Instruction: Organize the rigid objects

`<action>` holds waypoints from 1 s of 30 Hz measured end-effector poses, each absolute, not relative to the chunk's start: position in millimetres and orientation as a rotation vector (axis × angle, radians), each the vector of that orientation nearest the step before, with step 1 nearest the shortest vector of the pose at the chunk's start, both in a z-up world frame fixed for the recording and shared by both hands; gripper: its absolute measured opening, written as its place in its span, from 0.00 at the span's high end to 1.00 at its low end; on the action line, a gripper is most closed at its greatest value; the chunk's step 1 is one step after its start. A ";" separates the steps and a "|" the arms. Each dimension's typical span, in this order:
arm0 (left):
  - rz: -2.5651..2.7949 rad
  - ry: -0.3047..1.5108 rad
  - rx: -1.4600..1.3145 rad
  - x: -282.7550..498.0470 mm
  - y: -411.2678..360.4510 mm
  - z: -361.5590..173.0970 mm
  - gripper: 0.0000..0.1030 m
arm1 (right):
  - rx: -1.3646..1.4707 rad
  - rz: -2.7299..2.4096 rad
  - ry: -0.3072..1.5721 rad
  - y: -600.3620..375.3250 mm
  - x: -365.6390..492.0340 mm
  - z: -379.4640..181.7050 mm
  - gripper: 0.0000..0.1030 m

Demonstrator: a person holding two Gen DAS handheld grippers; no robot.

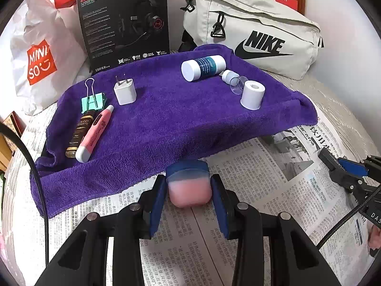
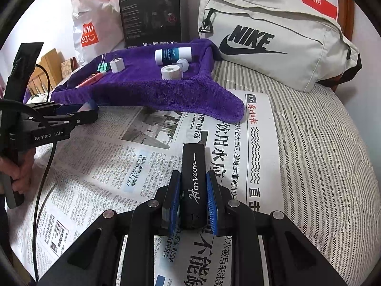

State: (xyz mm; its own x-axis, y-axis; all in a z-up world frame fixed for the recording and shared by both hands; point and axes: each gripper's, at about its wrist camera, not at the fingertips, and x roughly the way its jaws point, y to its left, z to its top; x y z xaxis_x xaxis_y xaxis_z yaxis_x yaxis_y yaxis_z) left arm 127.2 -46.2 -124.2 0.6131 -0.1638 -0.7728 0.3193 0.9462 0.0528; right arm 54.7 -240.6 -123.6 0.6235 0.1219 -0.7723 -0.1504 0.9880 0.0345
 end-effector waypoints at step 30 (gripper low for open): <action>-0.265 0.874 0.181 128.4 -45.2 -125.6 0.57 | -0.097 0.130 0.879 -232.5 54.3 -123.4 0.79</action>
State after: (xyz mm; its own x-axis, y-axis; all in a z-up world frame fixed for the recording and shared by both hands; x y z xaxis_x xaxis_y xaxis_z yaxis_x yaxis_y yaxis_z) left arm 128.4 -45.2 -125.6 0.6120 -0.1549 -0.7755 0.3020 0.9521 0.0482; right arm 54.3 -232.5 -123.4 0.6311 0.0735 -0.7722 -0.1535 0.9877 -0.0314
